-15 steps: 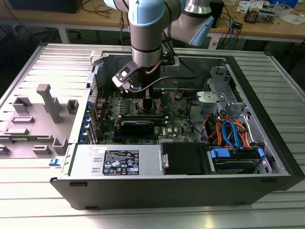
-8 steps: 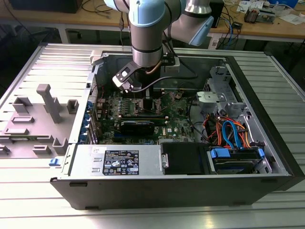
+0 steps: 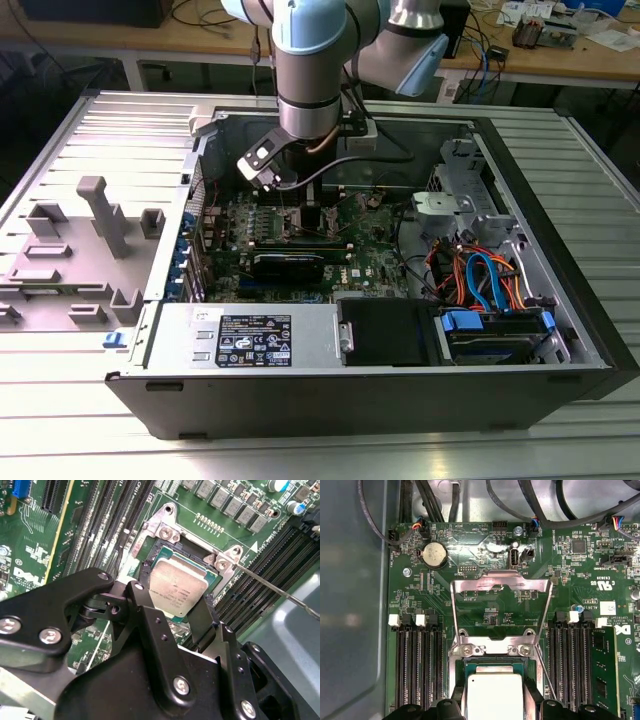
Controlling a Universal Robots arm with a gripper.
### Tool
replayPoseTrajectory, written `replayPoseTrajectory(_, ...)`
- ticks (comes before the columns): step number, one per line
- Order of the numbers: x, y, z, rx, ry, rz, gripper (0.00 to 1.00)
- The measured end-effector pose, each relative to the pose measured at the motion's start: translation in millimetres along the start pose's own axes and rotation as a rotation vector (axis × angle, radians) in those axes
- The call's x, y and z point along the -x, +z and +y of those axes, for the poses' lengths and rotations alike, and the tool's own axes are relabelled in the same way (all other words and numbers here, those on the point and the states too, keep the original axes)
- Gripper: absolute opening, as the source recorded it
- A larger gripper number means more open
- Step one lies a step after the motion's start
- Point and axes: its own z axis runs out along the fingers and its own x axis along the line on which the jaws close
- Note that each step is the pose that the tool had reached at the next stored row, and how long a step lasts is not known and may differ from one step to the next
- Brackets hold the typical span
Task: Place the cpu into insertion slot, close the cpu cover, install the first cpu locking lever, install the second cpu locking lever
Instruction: 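Place the cpu into insertion slot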
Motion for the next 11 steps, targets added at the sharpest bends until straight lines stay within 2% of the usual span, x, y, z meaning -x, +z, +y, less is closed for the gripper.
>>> replayPoseTrajectory(4, -0.1, 0.5, 0.1, 0.0001, 0.001, -0.0037, 0.54)
replayPoseTrajectory(6, -0.1, 0.5, 0.1, 0.0000, 0.003, -0.0080, 0.54)
replayPoseTrajectory(11, -0.1, 0.6, 0.5, 0.0001, 0.005, -0.0098, 0.54)
